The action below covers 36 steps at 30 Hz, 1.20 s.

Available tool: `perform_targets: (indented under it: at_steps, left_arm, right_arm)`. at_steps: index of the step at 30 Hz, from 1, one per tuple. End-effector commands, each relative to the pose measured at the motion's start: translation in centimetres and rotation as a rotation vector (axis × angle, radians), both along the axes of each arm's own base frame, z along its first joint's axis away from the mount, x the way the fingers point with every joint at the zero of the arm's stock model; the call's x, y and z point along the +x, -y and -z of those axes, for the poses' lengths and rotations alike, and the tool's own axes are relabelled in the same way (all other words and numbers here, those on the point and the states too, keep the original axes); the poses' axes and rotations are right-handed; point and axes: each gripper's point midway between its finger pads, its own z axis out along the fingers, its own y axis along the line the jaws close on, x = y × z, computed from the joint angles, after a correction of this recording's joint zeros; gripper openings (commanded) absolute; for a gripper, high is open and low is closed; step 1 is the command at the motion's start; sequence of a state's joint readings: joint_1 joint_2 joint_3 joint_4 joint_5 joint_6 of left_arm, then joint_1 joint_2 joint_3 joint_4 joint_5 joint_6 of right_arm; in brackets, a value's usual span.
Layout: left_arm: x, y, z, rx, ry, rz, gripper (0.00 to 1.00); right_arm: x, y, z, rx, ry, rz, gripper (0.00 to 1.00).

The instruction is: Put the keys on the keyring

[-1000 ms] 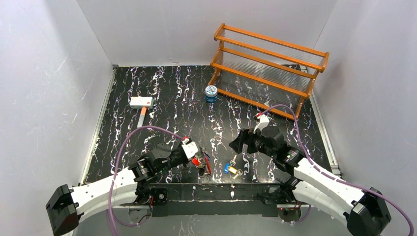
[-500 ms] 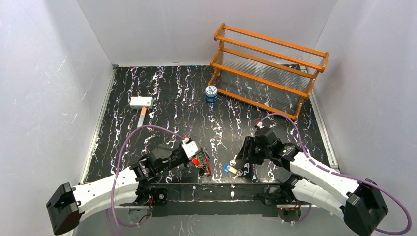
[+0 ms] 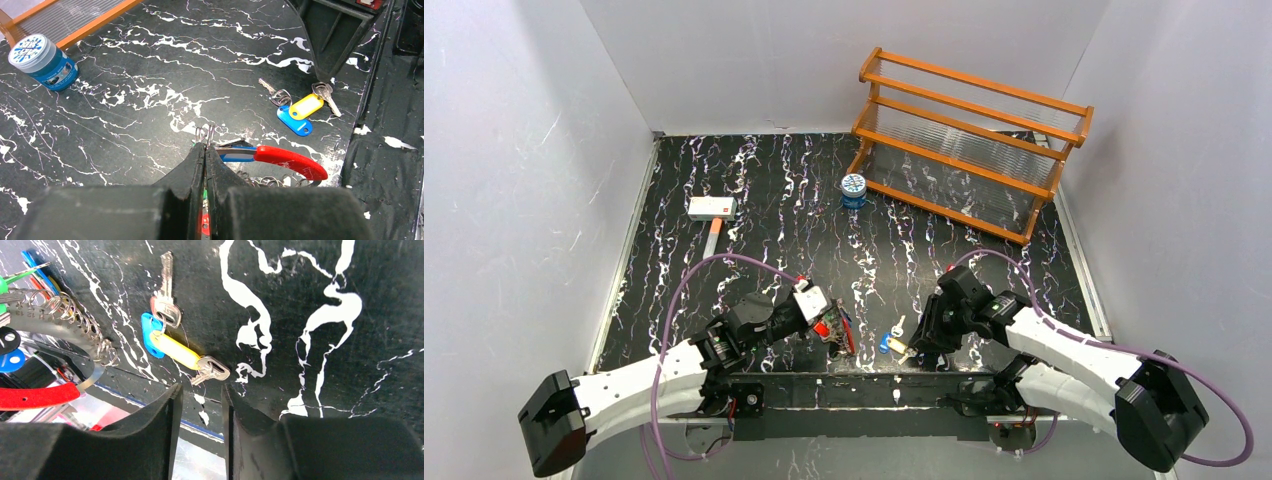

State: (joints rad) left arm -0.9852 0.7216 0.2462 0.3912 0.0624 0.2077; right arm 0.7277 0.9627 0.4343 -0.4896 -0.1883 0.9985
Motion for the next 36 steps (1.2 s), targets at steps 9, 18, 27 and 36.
perform_targets:
  at_steps: [9,18,27,36]
  left_arm:
    - [0.2,-0.1,-0.5,-0.034,0.023,-0.018,0.00]
    - [0.2,-0.3,-0.5,-0.042,0.022,-0.022,0.00]
    - [0.1,-0.2,-0.4,-0.040,0.020,-0.019,0.00]
    - [0.1,-0.2,-0.6,-0.047,0.021,-0.017,0.00]
  right_arm:
    - [-0.1,-1.6,0.8,0.060,-0.066,0.021,0.33]
    - [0.8,-0.8,0.7,0.006,-0.030,0.051,0.30]
    - [1.2,-0.3,-0.2,0.001,0.013,0.070,0.35]
    - [0.5,-0.9,1.0,0.015,-0.038,0.056,0.27]
